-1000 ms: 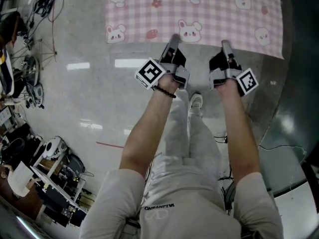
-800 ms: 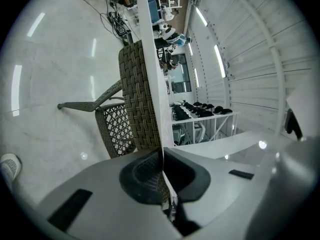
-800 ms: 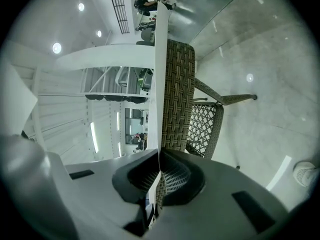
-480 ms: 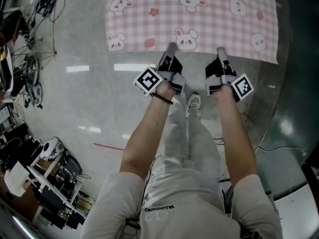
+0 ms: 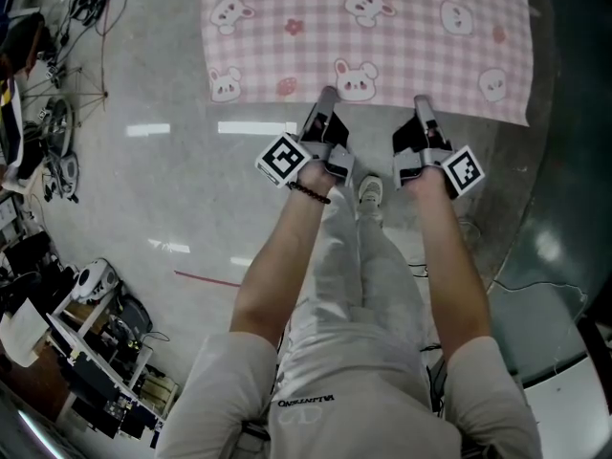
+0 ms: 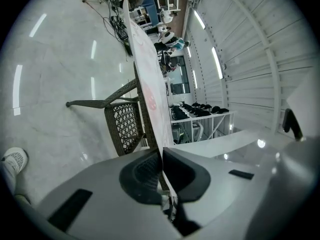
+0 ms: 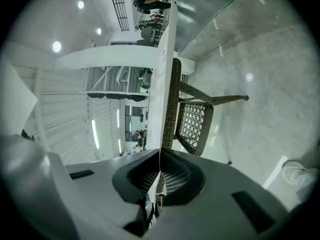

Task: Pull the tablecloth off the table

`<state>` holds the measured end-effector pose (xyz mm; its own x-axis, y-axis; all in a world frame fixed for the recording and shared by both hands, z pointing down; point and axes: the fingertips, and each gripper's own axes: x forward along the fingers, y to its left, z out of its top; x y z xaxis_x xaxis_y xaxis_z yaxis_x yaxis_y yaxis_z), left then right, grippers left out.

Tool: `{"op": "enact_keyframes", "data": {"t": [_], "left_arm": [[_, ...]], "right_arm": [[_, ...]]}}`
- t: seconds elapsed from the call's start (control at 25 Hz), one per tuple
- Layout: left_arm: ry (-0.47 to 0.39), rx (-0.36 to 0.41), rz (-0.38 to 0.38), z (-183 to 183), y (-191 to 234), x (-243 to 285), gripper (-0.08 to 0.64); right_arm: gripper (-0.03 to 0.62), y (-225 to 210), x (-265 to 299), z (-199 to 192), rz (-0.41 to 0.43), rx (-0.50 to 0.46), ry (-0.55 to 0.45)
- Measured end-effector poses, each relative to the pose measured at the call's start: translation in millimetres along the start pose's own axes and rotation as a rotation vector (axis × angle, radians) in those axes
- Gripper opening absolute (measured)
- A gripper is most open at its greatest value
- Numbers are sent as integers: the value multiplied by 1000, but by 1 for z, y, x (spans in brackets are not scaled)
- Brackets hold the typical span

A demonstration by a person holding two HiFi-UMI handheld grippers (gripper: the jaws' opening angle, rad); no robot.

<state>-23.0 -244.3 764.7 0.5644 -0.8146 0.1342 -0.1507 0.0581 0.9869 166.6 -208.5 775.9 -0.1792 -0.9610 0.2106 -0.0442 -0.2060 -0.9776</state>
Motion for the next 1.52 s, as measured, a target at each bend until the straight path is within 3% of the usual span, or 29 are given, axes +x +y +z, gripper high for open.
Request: {"op": "enact_keyframes", "data": {"t": [0.76,1.52], "left_arm": [[-34,-30,11,-5,-2,0,3],[-45,7,70,-7,-1,2,3]], "right_arm": [[9,1,4,4,-13,8,45],[11,2,8,9,-46,28,106]]}}
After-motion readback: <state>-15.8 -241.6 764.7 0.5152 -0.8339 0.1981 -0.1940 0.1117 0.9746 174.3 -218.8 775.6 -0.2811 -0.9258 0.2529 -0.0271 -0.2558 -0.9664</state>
